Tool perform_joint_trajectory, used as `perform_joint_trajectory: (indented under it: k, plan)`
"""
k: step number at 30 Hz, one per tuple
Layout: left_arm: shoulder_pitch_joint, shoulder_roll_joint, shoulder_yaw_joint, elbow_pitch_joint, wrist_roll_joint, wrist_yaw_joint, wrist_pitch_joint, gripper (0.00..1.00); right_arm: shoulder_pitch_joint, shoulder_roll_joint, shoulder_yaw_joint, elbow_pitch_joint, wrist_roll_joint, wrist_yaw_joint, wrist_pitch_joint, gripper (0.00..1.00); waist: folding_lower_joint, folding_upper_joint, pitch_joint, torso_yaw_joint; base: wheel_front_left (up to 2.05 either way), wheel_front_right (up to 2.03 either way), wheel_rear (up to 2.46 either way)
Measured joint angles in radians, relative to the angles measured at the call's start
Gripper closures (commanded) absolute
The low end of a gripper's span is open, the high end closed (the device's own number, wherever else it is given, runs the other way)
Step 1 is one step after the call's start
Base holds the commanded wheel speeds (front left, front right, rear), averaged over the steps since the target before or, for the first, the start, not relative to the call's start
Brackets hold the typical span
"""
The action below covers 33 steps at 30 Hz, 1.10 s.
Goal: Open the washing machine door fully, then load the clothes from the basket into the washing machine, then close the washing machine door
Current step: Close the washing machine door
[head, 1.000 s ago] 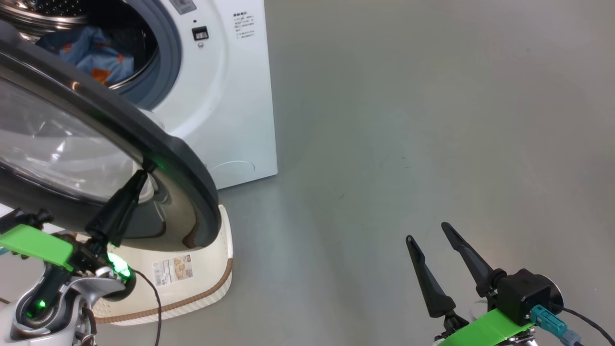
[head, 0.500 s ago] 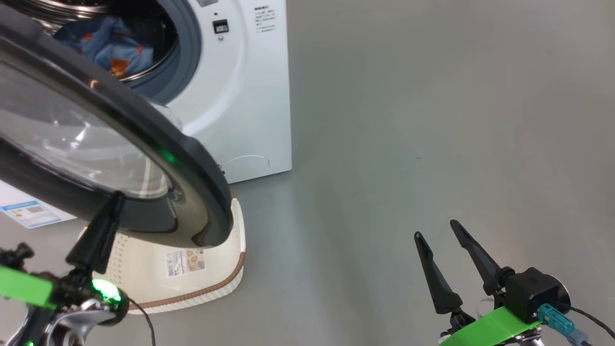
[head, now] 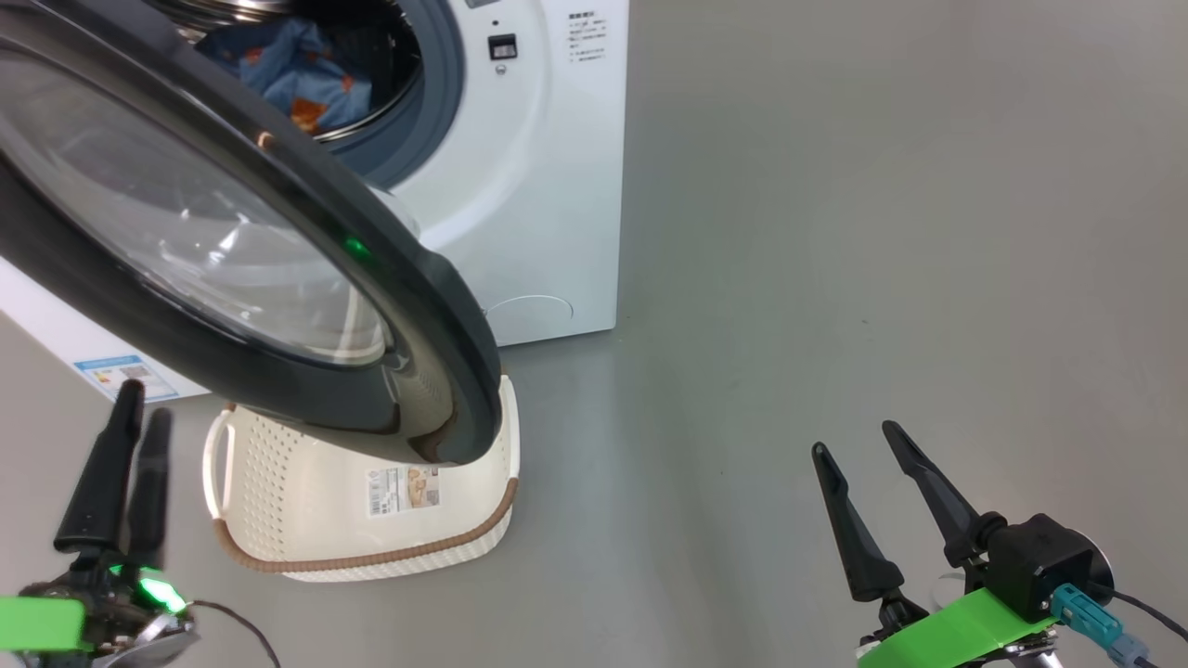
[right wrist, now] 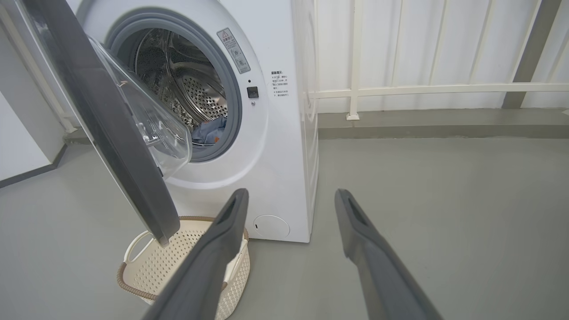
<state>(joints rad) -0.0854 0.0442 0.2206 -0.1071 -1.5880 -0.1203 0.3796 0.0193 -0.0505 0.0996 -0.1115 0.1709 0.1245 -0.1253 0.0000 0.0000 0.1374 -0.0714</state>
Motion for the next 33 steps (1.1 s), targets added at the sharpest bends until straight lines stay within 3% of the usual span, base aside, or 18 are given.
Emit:
perform_joint_trajectory:
  k: [6,7,10,15,19,24,33]
  plan:
    - [0.025,0.001,-0.025,-0.045,0.312,0.000,-0.212,0.00,0.001,0.000,-0.012,-0.001,0.000,0.000,0.000,0.00,0.0000,0.0000,-0.006,0.013,0.00,0.00,0.00]
    - [0.025,0.001,-0.025,-0.045,0.312,0.000,-0.212,0.00,0.001,0.000,-0.012,-0.001,0.000,0.000,0.000,0.00,0.0000,0.0000,-0.006,0.013,0.00,0.00,0.00]
    - [0.044,0.016,-0.061,-0.059,0.535,0.004,-0.305,0.00,0.005,0.000,-0.015,-0.001,0.000,0.000,0.002,0.00,0.0000,0.0000,-0.017,0.017,0.00,0.00,0.00]
    - [0.104,0.064,-0.145,-0.086,0.902,0.075,-0.415,0.00,0.015,0.000,-0.022,-0.005,0.000,0.000,0.011,0.00,0.0000,0.0000,-0.043,0.025,0.00,0.00,0.00]
    - [0.155,0.089,-0.214,-0.080,1.108,0.134,-0.458,0.00,0.049,0.001,-0.031,-0.008,-0.003,0.000,0.022,0.00,0.0000,0.0000,-0.065,0.034,0.00,0.00,0.00]
    - [0.205,0.107,-0.273,-0.037,1.244,0.174,-0.475,0.00,0.075,0.002,-0.043,-0.012,-0.014,0.000,0.037,0.00,0.0000,0.0000,-0.101,0.043,0.00,0.00,0.00]
    - [0.230,0.113,-0.310,0.004,1.308,0.213,-0.496,0.00,0.107,0.003,-0.046,-0.025,-0.022,0.000,0.055,0.00,0.0000,0.0000,-0.148,0.058,0.00,0.00,0.00]
